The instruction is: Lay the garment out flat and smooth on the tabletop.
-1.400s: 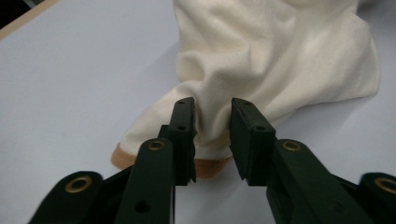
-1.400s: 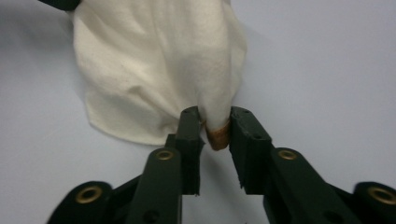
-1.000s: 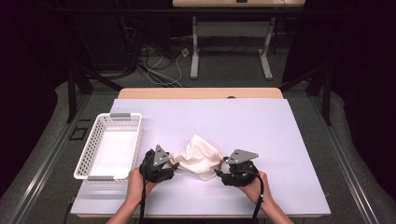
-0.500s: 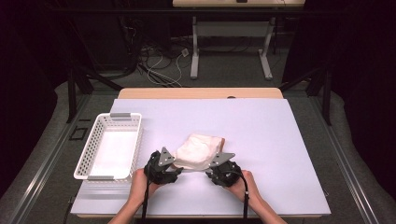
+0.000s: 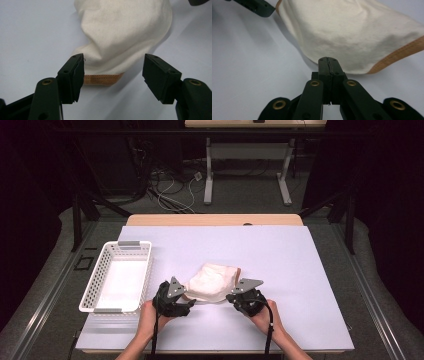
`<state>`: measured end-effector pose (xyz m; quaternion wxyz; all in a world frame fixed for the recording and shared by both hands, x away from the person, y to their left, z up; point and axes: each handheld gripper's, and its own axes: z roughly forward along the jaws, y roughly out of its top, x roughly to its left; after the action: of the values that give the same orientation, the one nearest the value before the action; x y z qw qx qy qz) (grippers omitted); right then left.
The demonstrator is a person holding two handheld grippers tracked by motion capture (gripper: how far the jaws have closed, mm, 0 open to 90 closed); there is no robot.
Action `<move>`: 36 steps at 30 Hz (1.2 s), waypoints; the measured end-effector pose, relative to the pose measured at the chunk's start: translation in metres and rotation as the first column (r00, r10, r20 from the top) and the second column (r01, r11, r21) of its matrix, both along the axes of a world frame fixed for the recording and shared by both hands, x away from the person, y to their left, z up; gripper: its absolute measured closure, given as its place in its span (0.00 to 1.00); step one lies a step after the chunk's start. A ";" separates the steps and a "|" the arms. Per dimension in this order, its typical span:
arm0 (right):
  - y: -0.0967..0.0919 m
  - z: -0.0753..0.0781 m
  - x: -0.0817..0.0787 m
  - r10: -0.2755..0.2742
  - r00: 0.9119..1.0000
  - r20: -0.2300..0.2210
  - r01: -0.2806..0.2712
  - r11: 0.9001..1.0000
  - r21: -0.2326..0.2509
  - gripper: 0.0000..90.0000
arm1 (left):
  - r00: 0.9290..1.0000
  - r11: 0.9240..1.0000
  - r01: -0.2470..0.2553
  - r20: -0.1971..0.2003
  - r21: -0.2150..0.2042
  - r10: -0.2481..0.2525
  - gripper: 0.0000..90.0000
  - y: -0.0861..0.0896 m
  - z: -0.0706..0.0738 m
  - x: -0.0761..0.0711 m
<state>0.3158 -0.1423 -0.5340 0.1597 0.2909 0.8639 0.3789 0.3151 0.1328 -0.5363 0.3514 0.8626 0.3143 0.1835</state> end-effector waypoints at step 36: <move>-0.019 -0.011 0.019 -0.095 0.993 -0.069 0.095 0.995 0.005 0.62 | 0.996 0.977 0.073 0.035 0.198 -0.082 0.57 -0.033 -0.014 -0.002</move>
<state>0.3344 -0.1617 -0.5446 0.1467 0.3450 0.8526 0.3641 0.3134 0.1000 -0.5504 0.2781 0.9005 0.2531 0.2185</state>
